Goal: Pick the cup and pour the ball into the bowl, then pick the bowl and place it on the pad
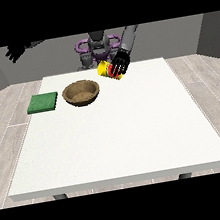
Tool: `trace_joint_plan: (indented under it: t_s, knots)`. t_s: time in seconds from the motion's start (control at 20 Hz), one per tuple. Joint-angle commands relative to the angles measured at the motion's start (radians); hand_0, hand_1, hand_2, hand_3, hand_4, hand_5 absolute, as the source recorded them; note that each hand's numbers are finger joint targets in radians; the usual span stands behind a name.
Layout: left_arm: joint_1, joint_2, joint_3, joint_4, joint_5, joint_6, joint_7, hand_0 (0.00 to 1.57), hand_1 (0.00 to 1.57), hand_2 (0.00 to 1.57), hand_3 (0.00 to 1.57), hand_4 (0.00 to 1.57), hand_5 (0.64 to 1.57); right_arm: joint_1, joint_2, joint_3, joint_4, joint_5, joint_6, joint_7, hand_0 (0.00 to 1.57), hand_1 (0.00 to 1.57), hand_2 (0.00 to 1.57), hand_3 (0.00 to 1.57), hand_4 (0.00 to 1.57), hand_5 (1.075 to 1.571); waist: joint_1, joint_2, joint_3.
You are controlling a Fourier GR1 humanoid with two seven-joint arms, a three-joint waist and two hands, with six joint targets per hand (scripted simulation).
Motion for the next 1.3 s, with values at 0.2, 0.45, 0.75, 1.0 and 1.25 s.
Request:
trace_joint_plan:
  t_s: [0.2,0.45,0.75,1.0,1.25]
  knots:
    - [-0.235,-0.064,-0.127,0.071,-0.252,-0.088,0.368,1.36,1.36,1.57,1.57,1.47,1.531,-0.040,-0.070,-0.041,0.120,-0.037,0.089,-0.020,0.00,0.00,0.00,0.00,0.68,1.556,-0.002,0.010,-0.0039]
    - [-0.267,-0.081,-0.292,0.052,-0.363,-0.215,0.559,1.35,1.35,1.57,1.57,1.36,1.563,-0.094,-0.057,-0.021,0.185,0.001,0.045,-0.013,0.00,0.00,0.00,0.13,0.69,1.554,0.012,-0.028,-0.0041]
    - [-0.367,-0.081,-0.439,0.072,-0.536,-0.353,0.722,1.40,1.40,1.57,1.57,1.04,1.571,-0.120,-0.003,0.032,0.190,0.048,0.046,-0.081,0.00,0.00,0.00,0.26,0.69,1.554,-0.047,0.006,-0.0037]
    - [-0.334,-0.082,-0.513,-0.044,-0.521,-0.565,0.711,0.27,0.27,1.26,1.55,1.04,1.571,-0.134,0.036,0.054,0.209,0.053,0.034,-0.084,0.00,0.00,0.00,0.33,0.69,1.552,-0.069,-0.027,-0.0046]
    - [-0.322,-0.082,-0.516,-0.106,-0.547,-0.649,0.675,0.00,0.00,1.14,1.57,1.12,1.571,-0.163,-0.006,0.031,0.200,0.023,0.003,0.016,0.00,0.00,0.00,0.17,0.71,1.550,-0.043,-0.047,-0.0053]
